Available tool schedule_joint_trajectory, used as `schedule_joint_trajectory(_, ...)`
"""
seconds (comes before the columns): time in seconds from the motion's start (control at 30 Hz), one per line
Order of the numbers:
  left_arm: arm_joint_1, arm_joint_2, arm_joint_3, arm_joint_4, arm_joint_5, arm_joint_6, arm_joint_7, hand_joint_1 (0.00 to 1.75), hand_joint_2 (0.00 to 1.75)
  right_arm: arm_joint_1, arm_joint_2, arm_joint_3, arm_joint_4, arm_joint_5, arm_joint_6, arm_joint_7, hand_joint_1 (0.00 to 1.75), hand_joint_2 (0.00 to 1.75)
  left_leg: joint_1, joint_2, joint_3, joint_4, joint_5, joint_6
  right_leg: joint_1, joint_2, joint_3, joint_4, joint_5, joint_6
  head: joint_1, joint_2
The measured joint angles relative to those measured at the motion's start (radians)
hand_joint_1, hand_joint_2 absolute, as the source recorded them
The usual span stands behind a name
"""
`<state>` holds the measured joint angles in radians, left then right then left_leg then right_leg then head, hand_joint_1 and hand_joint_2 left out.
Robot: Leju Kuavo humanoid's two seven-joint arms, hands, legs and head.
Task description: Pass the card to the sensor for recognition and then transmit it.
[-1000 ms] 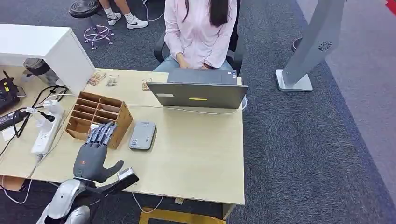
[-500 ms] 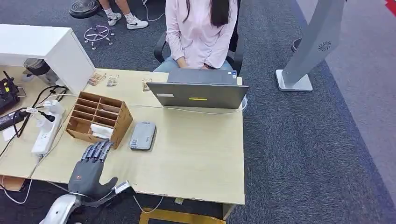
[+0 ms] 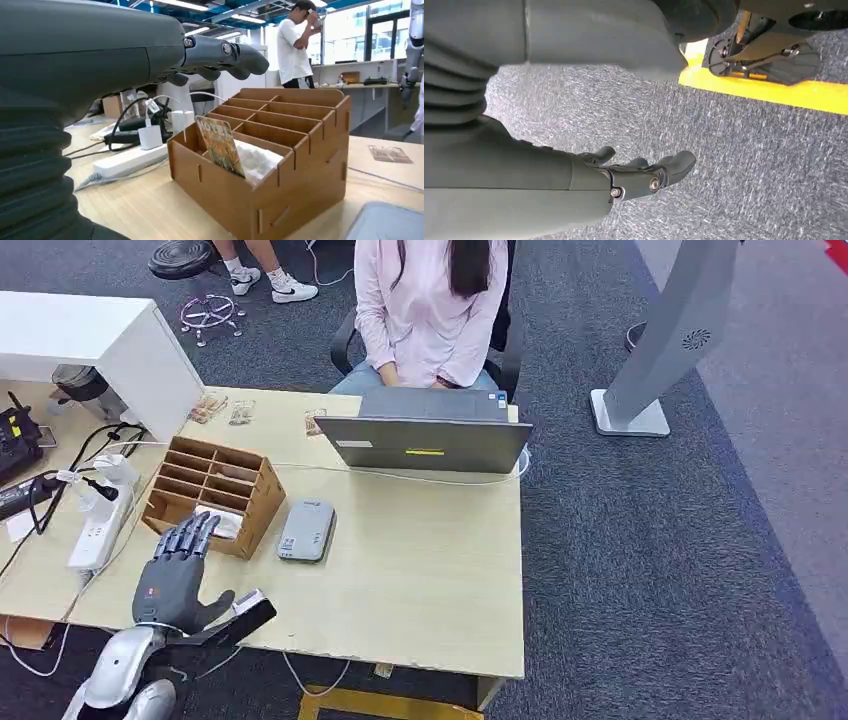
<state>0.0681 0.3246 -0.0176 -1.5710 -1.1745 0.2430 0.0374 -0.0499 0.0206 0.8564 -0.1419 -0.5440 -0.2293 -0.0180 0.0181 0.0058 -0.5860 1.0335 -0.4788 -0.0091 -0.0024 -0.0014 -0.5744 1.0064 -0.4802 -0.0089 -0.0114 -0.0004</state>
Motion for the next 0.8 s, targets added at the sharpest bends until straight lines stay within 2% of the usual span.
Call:
schedule_joint_trajectory(0.37,-0.223,-0.016,-0.018,0.165,-0.054,-0.039,0.046,0.00,1.75,-0.008,0.000,0.027,0.000,0.003,0.014,0.006,0.00,1.75,0.000,0.000,0.001,0.000,0.001,0.000,0.000,0.000,0.000,0.000,0.001,0.000,0.000,0.000)
schedule_joint_trajectory(0.8,-0.261,-0.024,-0.024,0.219,-0.056,-0.048,0.057,0.00,1.75,-0.008,0.000,0.037,0.000,0.001,0.017,0.006,0.00,1.75,0.000,0.001,0.000,0.000,0.000,0.000,0.000,0.001,0.000,0.000,0.001,0.000,0.000,0.000)
